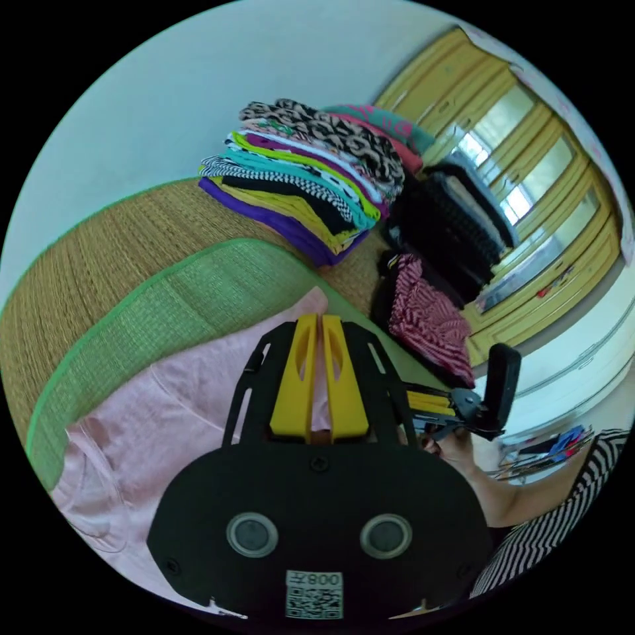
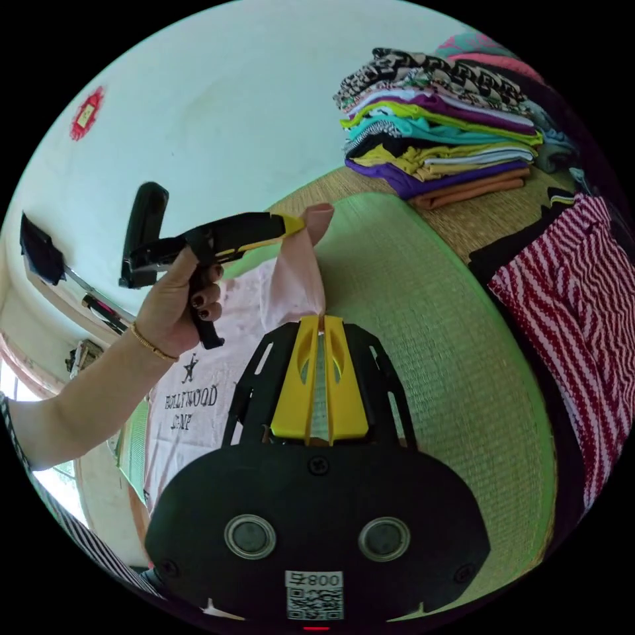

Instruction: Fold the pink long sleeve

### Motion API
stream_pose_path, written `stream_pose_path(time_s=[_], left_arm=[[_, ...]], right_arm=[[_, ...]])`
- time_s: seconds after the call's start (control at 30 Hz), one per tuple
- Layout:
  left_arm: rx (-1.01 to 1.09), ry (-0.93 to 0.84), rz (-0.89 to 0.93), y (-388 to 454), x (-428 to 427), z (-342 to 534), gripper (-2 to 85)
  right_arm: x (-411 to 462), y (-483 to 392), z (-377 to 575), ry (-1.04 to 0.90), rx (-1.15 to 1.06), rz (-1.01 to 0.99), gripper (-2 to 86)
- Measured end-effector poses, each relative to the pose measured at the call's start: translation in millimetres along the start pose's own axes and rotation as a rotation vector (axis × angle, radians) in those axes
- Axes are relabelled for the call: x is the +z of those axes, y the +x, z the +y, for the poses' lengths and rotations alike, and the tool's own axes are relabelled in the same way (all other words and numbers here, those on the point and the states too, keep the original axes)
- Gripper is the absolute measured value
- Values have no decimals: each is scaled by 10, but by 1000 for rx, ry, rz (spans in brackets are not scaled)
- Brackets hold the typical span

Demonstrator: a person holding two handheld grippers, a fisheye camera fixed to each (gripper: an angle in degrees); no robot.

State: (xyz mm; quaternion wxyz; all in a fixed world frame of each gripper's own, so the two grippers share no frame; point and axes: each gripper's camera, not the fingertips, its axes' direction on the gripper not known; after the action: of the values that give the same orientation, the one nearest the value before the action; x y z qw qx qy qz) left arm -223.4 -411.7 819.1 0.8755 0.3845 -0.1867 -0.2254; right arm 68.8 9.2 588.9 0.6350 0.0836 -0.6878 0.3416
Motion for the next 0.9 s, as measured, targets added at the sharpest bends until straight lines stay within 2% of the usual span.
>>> stream_pose_path(time_s=[0.23,0.4,0.63,0.77,0.9], left_arm=[[-160,170,110,-592,-638,456,14],[-295,198,139,-999,-816,815,19],[-395,222,90,-1314,-1015,1128,49],[-381,246,45,-1351,-1156,1196,67],[-242,175,-4,-1216,-1137,1029,81]], right_arm=[[-38,-714,48,26,-170,-62,9],[255,-1086,114,-43,-236,-91,11],[592,-1416,142,-150,-311,-99,15],[741,-1529,143,-199,-335,-127,19],[809,-1638,98,-217,-355,-137,21]])
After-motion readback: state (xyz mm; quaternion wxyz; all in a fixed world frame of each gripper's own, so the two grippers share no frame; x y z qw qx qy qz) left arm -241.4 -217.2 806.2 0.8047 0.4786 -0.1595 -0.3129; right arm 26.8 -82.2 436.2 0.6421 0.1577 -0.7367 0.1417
